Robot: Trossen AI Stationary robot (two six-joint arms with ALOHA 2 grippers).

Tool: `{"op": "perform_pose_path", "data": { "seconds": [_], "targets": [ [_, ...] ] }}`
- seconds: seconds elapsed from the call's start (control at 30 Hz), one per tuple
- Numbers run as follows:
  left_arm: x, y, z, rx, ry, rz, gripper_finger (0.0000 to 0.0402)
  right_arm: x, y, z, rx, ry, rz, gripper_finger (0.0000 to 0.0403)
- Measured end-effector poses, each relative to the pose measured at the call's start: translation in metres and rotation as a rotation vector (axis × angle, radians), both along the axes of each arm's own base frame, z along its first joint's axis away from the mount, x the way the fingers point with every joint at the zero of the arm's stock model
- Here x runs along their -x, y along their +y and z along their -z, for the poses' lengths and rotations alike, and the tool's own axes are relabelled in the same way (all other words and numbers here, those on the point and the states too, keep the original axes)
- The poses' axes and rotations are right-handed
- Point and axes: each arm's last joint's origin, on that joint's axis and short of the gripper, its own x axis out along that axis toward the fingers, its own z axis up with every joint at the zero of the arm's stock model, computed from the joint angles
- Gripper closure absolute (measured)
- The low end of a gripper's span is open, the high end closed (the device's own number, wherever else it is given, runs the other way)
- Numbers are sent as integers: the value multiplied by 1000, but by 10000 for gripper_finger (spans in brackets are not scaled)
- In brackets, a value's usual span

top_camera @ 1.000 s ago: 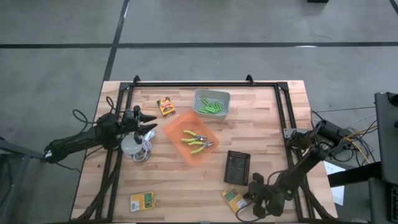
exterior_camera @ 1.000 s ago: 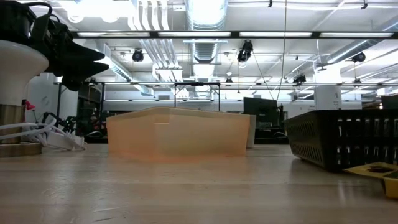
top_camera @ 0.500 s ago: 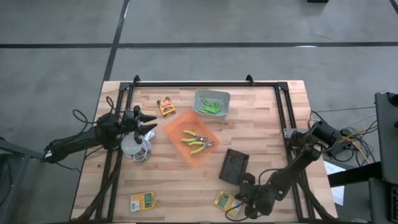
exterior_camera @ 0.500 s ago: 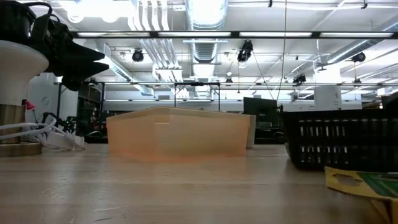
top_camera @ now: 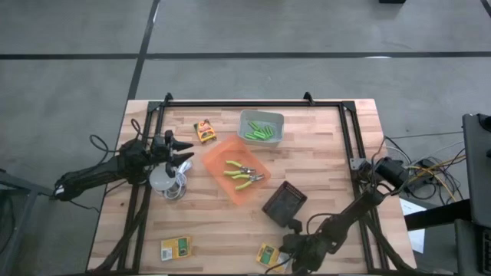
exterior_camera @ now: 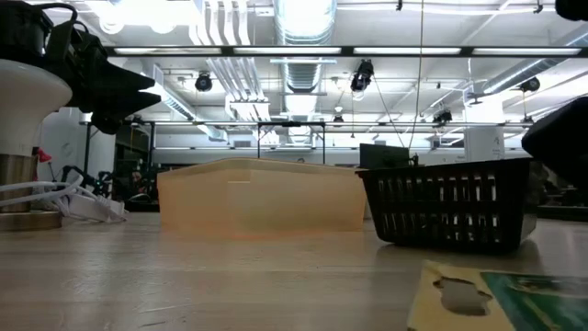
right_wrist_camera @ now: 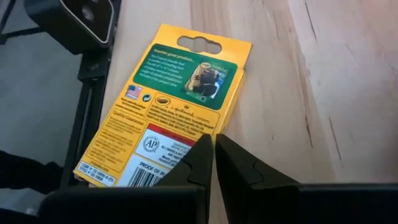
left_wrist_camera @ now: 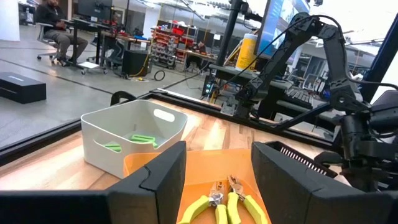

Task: Pick & Place School Supplies
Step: Put the yellow crayon box into the black bin

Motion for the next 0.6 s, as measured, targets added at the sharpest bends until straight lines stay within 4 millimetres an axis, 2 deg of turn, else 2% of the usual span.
{"op": "perform_pose_path", "data": {
  "seconds": [0.13, 0.3, 0.47, 0.6],
  "targets": [
    [0, 0, 0, 0, 0, 0, 214, 0, -3, -1, 23, 7, 12, 385],
    [0, 0, 0, 0, 1, 0, 213, 6, -12, -17, 100, 37, 7, 385],
    [0, 0, 0, 0, 1, 0, 213, 4, -9, -37, 66, -17, -12, 385],
    [0, 0, 0, 0, 0, 0, 213, 2, -3, -42, 35, -22, -28, 385]
  ]
}}
